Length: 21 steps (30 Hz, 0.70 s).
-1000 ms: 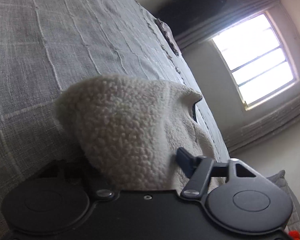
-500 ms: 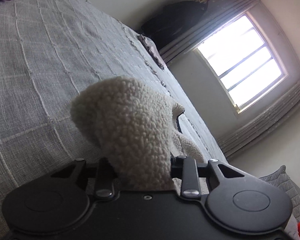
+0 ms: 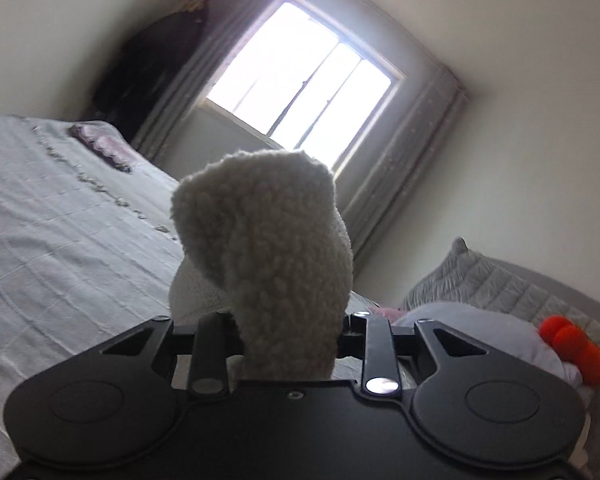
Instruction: Fold large clothes
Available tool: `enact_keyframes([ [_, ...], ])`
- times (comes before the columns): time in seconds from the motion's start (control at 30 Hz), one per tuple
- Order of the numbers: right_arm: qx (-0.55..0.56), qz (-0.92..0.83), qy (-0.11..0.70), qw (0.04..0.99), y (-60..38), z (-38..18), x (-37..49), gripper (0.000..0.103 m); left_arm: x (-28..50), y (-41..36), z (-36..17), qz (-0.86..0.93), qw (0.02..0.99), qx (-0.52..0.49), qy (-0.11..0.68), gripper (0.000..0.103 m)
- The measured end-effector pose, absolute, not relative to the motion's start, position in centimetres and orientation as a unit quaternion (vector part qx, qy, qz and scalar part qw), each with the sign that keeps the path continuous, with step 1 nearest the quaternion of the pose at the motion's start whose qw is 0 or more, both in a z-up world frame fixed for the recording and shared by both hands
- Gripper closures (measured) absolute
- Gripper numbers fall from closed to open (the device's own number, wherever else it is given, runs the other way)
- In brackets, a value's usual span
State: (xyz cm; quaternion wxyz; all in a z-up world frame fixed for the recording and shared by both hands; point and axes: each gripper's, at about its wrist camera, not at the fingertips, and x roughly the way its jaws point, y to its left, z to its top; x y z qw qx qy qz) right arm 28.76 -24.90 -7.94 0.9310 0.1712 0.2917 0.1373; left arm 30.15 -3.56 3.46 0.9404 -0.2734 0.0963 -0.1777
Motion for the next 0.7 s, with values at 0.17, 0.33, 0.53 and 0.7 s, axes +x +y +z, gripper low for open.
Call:
enact_keyframes([
  [0.17,0.272,0.189,0.294,0.897,-30.0,-7.3,27.7,0.084,30.6,-10.0,4.1,-0.243,0.948,-0.183,0.098,0.071],
  [0.33,0.316,0.148,0.244,0.905,-38.0,-5.0,23.6,0.065,31.2,-15.2,1.5,-0.281,0.943,-0.110,0.142,0.071],
  [0.53,0.449,0.098,0.195,0.867,-47.6,-6.4,19.7,0.046,27.7,-20.4,-4.8,-0.326,0.927,0.069,0.173,0.067],
  [0.7,0.524,0.131,0.187,0.820,-50.3,-8.2,19.9,0.031,25.8,-20.1,-5.8,-0.347,0.915,0.149,0.144,0.061],
])
